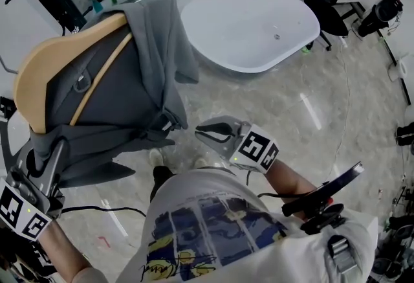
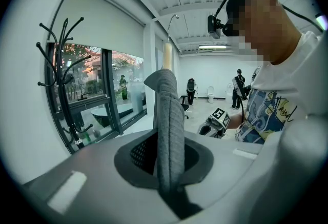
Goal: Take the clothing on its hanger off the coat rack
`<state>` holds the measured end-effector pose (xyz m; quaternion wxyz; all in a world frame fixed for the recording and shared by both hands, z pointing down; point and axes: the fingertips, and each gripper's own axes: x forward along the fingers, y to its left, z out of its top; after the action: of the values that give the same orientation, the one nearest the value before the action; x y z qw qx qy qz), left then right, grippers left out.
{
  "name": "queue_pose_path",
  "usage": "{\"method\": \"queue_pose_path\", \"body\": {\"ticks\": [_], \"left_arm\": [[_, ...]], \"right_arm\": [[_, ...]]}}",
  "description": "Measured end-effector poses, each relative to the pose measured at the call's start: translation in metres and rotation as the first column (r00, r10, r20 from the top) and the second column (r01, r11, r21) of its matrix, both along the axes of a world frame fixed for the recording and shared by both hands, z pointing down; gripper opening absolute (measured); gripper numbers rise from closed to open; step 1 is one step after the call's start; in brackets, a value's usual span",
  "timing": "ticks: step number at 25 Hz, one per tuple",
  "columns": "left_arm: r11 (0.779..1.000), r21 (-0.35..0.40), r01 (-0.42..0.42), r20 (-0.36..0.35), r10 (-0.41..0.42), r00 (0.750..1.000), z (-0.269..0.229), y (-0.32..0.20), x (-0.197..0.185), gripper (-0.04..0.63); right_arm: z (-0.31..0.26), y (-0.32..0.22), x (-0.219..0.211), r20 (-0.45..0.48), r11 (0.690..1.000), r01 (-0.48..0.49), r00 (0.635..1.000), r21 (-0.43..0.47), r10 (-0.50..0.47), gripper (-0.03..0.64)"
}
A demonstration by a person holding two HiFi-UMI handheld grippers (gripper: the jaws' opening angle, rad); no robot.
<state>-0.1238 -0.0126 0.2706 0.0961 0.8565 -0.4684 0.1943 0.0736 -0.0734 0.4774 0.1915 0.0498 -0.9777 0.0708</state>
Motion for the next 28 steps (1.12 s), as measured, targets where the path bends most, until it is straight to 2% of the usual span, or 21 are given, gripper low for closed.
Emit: {"method": "queue_pose_path", "body": {"ticks": [12,28], "left_arm": [[1.000,-0.012,-0.001,0.015,0.001,1.000,0.001,0.000,0.002,0.009],[1.000,-0.030,-0.009,0.001,0.009,1.000,0.004,-0.002,0.002,0.009]], "right_arm": [[-0.001,0.002,-0.007,-0.018,0.999,0.026,1.000,0.023,-0.025,0.011],[-0.008,0.005,-0.014,-0.026,0.998,0.048,0.999,0.051,-0.046,0.003]]}}
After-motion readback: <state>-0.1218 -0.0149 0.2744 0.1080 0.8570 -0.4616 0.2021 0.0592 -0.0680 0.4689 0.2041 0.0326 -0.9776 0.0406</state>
